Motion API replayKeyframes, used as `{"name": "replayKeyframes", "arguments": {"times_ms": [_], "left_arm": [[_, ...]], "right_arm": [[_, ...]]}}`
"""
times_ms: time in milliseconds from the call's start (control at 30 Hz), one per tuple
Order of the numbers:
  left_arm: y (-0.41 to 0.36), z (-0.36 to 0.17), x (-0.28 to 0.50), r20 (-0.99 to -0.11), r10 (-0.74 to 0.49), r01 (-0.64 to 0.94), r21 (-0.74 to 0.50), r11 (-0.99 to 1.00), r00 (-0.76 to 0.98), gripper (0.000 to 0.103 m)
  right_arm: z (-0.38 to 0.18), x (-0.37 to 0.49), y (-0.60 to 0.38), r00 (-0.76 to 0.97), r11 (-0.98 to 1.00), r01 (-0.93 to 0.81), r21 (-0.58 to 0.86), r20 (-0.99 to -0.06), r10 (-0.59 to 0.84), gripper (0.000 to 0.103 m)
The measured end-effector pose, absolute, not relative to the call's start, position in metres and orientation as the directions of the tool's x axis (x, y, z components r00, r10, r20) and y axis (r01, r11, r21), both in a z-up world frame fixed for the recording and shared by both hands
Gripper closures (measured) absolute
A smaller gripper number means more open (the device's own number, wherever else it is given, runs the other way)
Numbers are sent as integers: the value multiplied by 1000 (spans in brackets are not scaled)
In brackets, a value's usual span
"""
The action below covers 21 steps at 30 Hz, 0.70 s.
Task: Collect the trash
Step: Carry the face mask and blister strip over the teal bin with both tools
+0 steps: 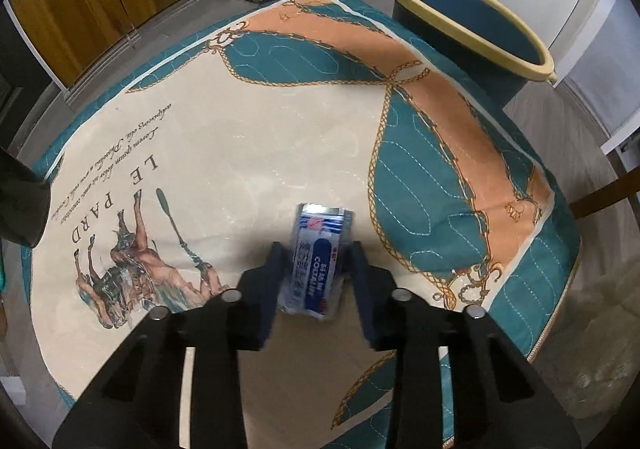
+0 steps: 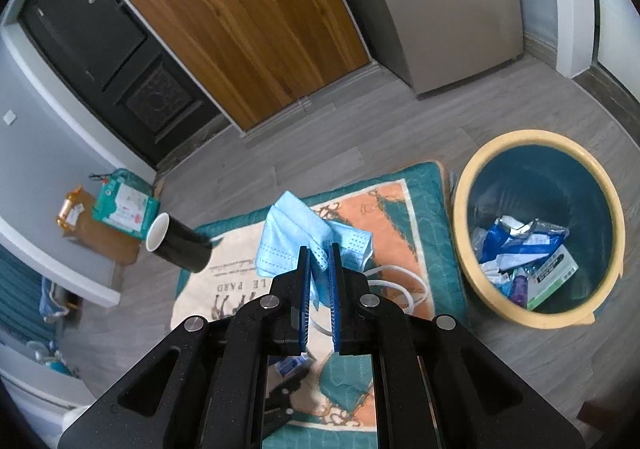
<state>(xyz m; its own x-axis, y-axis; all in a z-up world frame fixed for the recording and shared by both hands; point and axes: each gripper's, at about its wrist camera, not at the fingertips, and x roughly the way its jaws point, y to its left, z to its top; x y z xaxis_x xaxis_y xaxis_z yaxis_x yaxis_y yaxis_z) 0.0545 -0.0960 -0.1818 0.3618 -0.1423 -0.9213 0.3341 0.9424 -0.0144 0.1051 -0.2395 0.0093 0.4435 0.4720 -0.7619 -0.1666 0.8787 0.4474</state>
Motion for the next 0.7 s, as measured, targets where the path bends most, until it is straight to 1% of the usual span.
{"name": "replayKeyframes", "arguments": {"times_ms": [133,233,400,567,700], "left_arm": [[-96,-171,53,-904,-153,332,-13,943,399,72],[-100,-159,53,-889,-146,340,11,940,434,72],[-107,-130,58,-853,-172,327,-2,945,492,72],[-135,-97,75,-807,-214,358,-4,934,550,72],[-174,-75,90,-781,-272,424,-11,906,563,72]], "right_arm": [[10,106,-251,458,877,-143,459,-755,470,94],[12,107,-260,471,877,-128,462,-750,464,93],[15,109,-288,512,884,-81,461,-742,433,94],[18,110,-330,553,879,-8,476,-730,401,93],[12,114,-372,581,901,68,429,-751,314,93]]}}
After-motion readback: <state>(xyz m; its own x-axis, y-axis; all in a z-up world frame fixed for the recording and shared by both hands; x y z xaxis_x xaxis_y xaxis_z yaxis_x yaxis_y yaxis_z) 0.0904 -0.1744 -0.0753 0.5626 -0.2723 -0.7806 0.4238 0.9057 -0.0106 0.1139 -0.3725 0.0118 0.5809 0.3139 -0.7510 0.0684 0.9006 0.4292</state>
